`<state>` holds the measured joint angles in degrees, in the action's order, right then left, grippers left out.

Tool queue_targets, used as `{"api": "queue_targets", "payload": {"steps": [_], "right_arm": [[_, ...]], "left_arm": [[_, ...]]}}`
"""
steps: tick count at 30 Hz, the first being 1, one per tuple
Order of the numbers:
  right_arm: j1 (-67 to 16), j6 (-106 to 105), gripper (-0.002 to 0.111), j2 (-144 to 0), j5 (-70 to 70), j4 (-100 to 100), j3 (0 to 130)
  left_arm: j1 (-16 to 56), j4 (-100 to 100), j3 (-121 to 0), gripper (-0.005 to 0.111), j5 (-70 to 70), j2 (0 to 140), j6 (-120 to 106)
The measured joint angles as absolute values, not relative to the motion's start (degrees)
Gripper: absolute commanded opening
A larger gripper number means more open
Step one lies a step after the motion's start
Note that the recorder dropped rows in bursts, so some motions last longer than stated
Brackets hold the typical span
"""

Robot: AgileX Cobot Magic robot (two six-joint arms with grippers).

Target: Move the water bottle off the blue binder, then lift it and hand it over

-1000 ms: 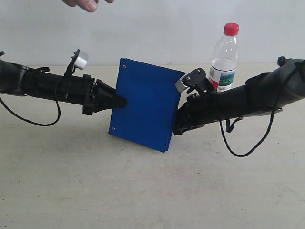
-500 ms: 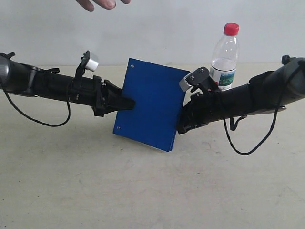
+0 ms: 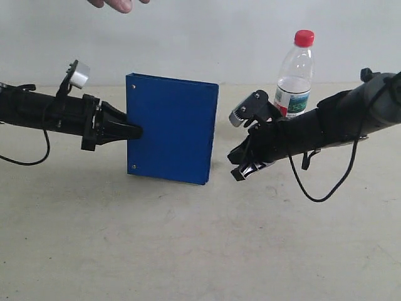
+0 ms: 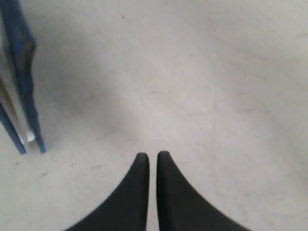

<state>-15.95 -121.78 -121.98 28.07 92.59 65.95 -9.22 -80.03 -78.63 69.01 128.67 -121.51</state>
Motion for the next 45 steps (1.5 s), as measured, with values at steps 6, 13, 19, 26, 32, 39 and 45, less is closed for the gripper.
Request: {"api": "queue_targets", "payload": {"steps": [6,13,19,26,32,39,45], "right_arm": [[-15.95,-119.37,0.0,-119.07,29.2,91.37,65.95],[-15.95,-117.25,0.0,-113.69,34.52,89.02,61.24],[-15.95,-117.21,0.0,-108.8,29.26,88.55,55.29],[-15.95,-116.92,0.0,-100.5,32.95,88.55,49.44],[-15.95,-116.28,0.0,-86.74,29.5,88.93,40.1],[-15.95,-115.39,0.0,-73.45,24.11,89.97,30.04],[-15.95,-114.84,0.0,-70.44,23.34,90.97,28.88]], "left_arm": [[-8.87,-78.13,-74.56,0.004,69.01,121.26,-121.73],[-8.87,-77.8,-68.04,0.004,69.01,114.41,-121.73],[-8.87,-78.28,-63.0,0.004,69.01,109.02,-121.94],[-8.87,-80.07,-56.9,0.004,68.9,102.05,-121.94],[-7.13,-82.79,-47.05,0.004,63.78,91.85,-121.94],[1.37,-95.6,-32.51,0.004,50.07,73.61,-121.94],[3.47,-97.58,-29.78,0.004,38.23,56.62,-119.11]]}}
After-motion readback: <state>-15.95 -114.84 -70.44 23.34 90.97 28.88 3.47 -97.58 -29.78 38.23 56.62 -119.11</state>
